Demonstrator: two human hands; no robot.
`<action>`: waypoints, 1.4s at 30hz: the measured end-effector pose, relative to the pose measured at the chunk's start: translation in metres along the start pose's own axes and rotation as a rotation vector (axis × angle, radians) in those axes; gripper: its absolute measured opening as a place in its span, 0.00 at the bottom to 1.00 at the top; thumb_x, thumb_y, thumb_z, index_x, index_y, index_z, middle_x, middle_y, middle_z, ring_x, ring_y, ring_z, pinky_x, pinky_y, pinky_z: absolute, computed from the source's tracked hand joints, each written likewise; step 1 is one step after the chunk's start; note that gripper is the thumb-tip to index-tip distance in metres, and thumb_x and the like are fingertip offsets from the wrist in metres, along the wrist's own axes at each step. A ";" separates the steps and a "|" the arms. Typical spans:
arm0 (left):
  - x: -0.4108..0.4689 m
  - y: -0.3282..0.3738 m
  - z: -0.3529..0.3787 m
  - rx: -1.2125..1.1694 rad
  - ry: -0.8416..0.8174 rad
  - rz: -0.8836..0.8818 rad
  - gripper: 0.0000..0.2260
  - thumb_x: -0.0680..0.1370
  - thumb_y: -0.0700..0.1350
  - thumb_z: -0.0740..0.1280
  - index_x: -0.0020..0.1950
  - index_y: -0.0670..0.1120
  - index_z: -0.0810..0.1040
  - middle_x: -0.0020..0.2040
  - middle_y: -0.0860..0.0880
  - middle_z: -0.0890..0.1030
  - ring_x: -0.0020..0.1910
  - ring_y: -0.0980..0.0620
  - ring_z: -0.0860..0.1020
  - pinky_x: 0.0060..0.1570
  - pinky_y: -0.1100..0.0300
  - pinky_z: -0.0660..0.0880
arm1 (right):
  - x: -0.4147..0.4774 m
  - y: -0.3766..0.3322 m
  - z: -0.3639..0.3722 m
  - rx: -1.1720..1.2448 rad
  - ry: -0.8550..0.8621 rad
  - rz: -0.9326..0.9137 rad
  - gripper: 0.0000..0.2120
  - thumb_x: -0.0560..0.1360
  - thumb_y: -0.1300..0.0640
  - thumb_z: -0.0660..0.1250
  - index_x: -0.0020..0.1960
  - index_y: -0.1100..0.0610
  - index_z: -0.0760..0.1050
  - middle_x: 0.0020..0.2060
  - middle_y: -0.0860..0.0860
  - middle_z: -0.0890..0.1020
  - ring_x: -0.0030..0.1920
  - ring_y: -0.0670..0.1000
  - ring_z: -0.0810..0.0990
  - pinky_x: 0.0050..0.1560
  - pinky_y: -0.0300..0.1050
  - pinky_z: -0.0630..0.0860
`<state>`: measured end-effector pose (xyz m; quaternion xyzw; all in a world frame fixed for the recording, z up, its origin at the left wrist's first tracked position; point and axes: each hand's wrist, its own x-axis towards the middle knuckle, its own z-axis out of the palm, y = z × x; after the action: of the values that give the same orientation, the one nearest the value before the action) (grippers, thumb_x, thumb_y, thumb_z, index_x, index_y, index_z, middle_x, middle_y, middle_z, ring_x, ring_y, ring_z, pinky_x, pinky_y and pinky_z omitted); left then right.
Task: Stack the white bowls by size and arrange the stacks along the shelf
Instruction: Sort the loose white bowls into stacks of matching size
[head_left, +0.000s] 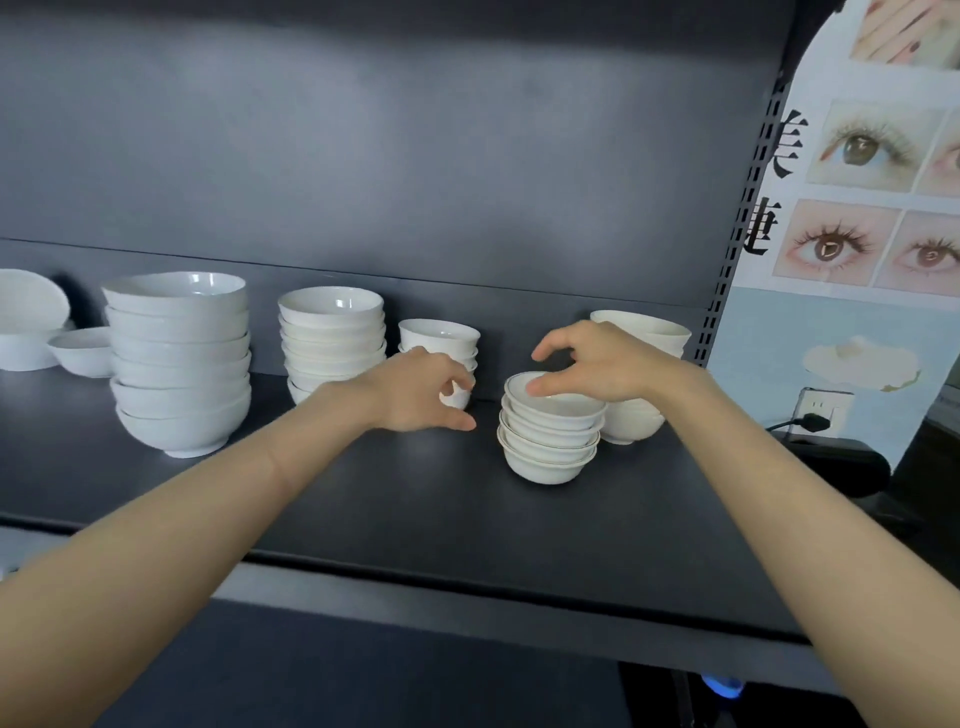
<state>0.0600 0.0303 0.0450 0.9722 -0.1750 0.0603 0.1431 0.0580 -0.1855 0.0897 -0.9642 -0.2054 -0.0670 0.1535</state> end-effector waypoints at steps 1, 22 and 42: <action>-0.008 -0.004 -0.010 0.038 0.023 -0.004 0.25 0.74 0.55 0.70 0.68 0.48 0.72 0.60 0.49 0.77 0.62 0.49 0.74 0.62 0.53 0.71 | 0.003 -0.011 -0.001 -0.033 0.018 -0.023 0.23 0.72 0.46 0.71 0.65 0.53 0.74 0.61 0.50 0.77 0.60 0.51 0.73 0.55 0.42 0.69; -0.278 -0.252 -0.189 0.413 0.423 -0.172 0.24 0.76 0.56 0.66 0.70 0.51 0.68 0.61 0.48 0.76 0.60 0.44 0.74 0.53 0.53 0.70 | 0.055 -0.387 0.083 0.001 0.241 -0.286 0.24 0.73 0.45 0.68 0.66 0.53 0.72 0.64 0.51 0.74 0.64 0.53 0.72 0.61 0.54 0.71; -0.247 -0.488 -0.219 0.443 0.506 -0.125 0.26 0.77 0.55 0.65 0.74 0.50 0.65 0.64 0.48 0.74 0.63 0.45 0.71 0.63 0.53 0.64 | 0.232 -0.522 0.187 -0.040 0.283 -0.225 0.24 0.75 0.47 0.66 0.68 0.55 0.69 0.66 0.51 0.71 0.66 0.54 0.69 0.63 0.53 0.70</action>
<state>-0.0102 0.6138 0.0868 0.9429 -0.0566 0.3271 -0.0293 0.0638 0.4154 0.0975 -0.9189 -0.2871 -0.2229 0.1533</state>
